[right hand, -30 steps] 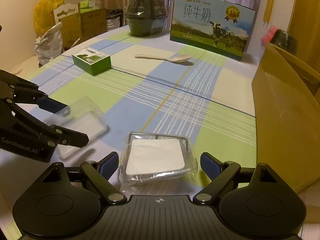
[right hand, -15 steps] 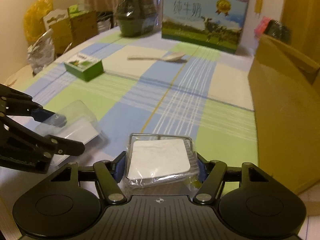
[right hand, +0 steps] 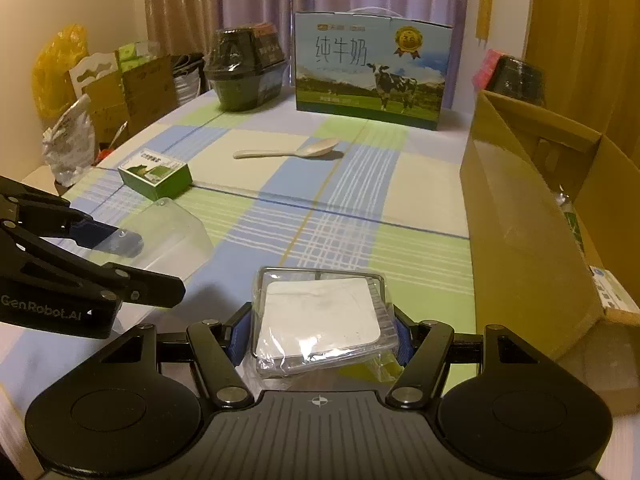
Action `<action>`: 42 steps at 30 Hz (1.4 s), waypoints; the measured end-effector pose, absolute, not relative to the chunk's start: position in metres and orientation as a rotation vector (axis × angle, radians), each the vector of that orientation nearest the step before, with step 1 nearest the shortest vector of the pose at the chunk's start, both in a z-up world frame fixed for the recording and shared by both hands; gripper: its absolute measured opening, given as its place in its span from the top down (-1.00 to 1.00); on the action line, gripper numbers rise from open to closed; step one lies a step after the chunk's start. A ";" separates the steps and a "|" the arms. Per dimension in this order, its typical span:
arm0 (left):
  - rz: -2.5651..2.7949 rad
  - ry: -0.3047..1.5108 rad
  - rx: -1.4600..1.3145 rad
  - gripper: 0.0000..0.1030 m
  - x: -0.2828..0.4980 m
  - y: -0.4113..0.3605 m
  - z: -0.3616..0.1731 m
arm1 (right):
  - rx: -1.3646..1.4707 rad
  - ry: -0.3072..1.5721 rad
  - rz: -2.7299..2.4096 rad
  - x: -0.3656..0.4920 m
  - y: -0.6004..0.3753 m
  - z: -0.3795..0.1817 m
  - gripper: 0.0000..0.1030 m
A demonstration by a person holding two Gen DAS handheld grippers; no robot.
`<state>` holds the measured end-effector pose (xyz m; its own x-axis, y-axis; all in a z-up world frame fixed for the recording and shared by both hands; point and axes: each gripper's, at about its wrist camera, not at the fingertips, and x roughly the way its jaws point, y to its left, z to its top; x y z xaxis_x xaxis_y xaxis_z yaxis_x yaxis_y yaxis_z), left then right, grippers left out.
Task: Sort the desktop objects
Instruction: 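Carry both trays over the cardboard box with both tools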
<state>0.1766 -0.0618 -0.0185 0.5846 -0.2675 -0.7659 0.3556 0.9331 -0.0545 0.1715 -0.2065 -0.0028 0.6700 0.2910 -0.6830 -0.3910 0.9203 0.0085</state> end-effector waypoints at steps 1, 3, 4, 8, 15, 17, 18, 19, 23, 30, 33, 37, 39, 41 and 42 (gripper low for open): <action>-0.366 0.874 0.109 0.00 0.176 -0.063 -0.018 | -0.140 0.742 0.385 0.170 -0.208 -0.002 -0.23; -0.366 0.875 0.110 0.00 0.175 -0.065 -0.017 | -0.131 0.741 0.381 0.169 -0.210 0.000 -0.24; -0.367 0.875 0.109 0.00 0.175 -0.065 -0.017 | -0.121 0.741 0.380 0.168 -0.212 0.001 -0.24; -0.367 0.877 0.113 0.00 0.174 -0.068 -0.014 | -0.101 0.740 0.375 0.165 -0.215 0.005 -0.24; -0.370 0.876 0.111 0.00 0.173 -0.071 -0.012 | -0.090 0.729 0.371 0.161 -0.217 0.008 -0.24; -0.370 0.872 0.109 0.00 0.174 -0.071 -0.011 | -0.086 0.725 0.370 0.161 -0.218 0.009 -0.24; -0.370 0.870 0.109 0.00 0.174 -0.071 -0.011 | -0.085 0.722 0.368 0.160 -0.218 0.010 -0.24; -0.370 0.869 0.108 0.00 0.174 -0.071 -0.010 | -0.084 0.719 0.367 0.160 -0.218 0.010 -0.24; -0.371 0.863 0.105 0.00 0.174 -0.072 -0.007 | -0.077 0.709 0.363 0.160 -0.218 0.012 -0.24; -0.379 0.836 0.084 0.00 0.175 -0.073 0.002 | -0.057 0.683 0.354 0.157 -0.221 0.019 -0.24; -0.384 0.824 0.074 0.00 0.175 -0.074 0.007 | -0.055 0.670 0.347 0.156 -0.222 0.023 -0.24; -0.389 0.810 0.063 0.00 0.175 -0.076 0.012 | -0.059 0.644 0.330 0.153 -0.224 0.029 -0.24; -0.391 0.802 0.058 0.00 0.175 -0.076 0.016 | -0.059 0.628 0.321 0.151 -0.225 0.032 -0.24; -0.393 0.793 0.055 0.00 0.174 -0.078 0.019 | -0.063 0.611 0.311 0.150 -0.227 0.037 -0.24; -0.394 0.787 0.054 0.00 0.174 -0.078 0.021 | -0.071 0.602 0.305 0.149 -0.227 0.039 -0.24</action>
<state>0.1742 -0.0782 0.0213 0.6369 -0.3251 -0.6991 0.3649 0.9258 -0.0981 0.1492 -0.2275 0.0391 0.7812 0.2615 -0.5669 -0.3025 0.9529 0.0227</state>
